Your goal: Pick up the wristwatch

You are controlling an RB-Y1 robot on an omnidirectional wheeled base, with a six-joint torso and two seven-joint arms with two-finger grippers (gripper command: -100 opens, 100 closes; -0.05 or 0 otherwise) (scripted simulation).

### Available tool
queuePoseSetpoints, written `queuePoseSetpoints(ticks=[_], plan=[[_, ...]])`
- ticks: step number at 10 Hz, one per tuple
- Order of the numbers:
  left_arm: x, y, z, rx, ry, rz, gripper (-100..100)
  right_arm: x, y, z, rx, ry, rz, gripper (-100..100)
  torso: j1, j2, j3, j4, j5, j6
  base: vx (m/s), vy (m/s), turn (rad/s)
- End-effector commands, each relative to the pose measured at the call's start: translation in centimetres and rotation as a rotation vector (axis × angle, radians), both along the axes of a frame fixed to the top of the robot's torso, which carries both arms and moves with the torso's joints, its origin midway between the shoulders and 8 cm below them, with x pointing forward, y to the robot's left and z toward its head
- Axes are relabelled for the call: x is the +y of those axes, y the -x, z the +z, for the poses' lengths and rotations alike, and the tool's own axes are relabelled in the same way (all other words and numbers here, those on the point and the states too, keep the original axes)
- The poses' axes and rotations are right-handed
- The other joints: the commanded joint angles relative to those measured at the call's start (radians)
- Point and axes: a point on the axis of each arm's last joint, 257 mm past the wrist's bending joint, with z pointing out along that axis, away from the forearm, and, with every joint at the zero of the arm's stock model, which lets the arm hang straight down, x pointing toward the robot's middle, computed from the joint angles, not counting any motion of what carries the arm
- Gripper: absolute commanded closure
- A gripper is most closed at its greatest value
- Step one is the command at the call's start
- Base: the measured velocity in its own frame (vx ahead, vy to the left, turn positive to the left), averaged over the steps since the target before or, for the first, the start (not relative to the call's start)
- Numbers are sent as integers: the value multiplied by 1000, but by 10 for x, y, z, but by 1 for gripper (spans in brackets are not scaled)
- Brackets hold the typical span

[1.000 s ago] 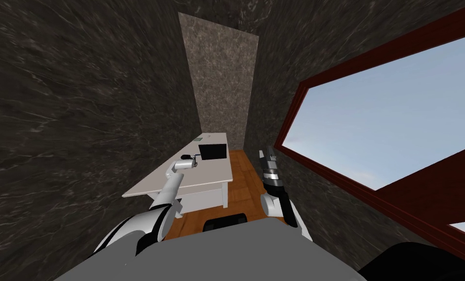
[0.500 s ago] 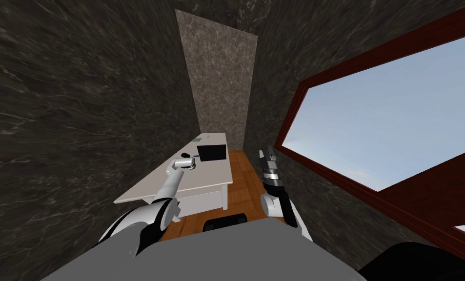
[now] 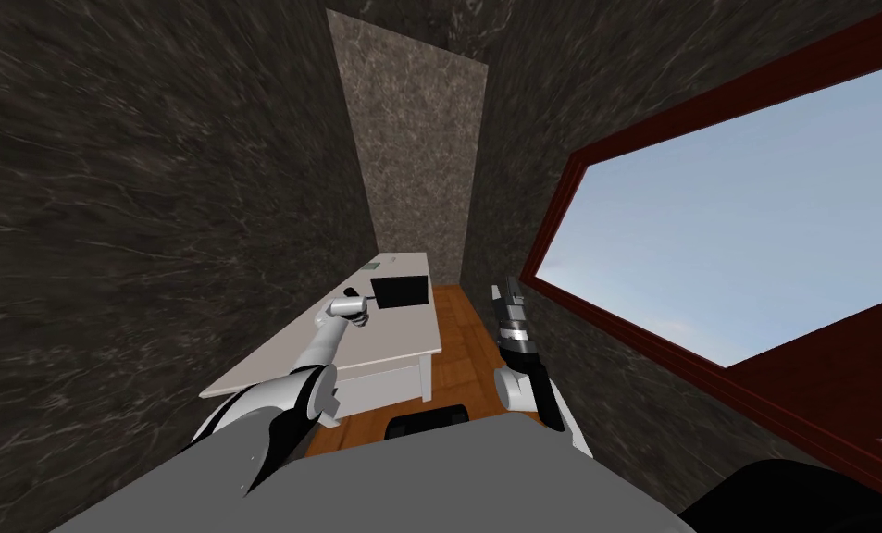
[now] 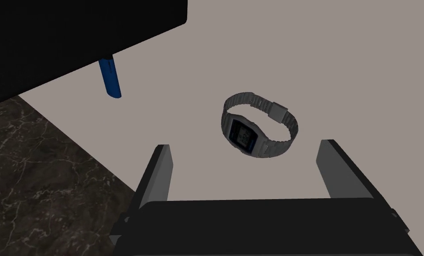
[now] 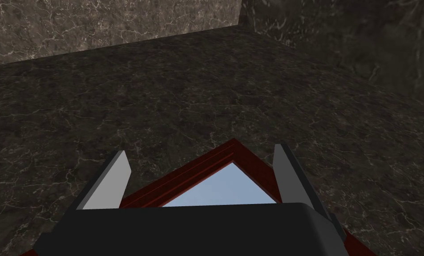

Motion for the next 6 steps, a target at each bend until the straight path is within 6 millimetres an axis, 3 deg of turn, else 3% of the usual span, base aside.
queuePoseSetpoints(ticks=[1,4,5,6], plan=[[5,10,-5,48,13,19,-100,0,0,0,0,0,0,0,0,0,0,0,0,0,41,6,-30],[9,15,-8,74,20,30,-100,0,0,0,0,0,0,0,0,0,0,0,0,0,29,5,-15],[9,16,-9,79,21,31,0,0,0,0,0,0,0,0,0,1,1,0,0,0,0,0,0],[17,19,-17,78,21,38,-100,0,0,0,0,0,0,0,-1,2,1,0,0,0,19,-2,-60]])
